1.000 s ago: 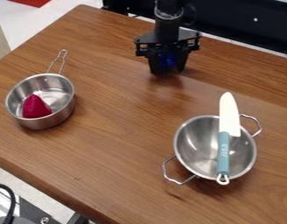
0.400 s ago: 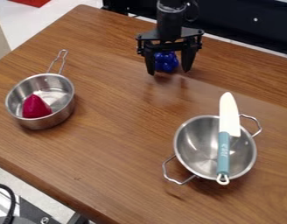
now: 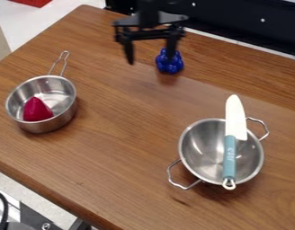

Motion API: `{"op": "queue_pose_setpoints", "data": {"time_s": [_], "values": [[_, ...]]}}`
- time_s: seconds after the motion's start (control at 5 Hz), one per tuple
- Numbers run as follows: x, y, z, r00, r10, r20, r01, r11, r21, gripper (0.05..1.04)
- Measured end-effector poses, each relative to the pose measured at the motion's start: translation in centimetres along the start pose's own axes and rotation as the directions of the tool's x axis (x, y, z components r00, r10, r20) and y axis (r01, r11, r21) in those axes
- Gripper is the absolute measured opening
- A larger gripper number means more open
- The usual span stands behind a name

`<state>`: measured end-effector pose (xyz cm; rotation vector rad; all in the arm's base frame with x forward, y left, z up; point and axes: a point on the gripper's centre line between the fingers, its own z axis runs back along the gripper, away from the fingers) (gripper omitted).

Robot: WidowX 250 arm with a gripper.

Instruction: Move the blue object in the silver pot to the middle top of the table

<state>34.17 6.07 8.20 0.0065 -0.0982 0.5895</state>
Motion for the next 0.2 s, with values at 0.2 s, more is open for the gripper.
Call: {"op": "queue_pose_setpoints", "data": {"time_s": [0.2], "values": [[1.24, 3.16, -0.06, 0.995, -0.077, 0.069, 0.075, 0.997, 0.036, 0.999]]}}
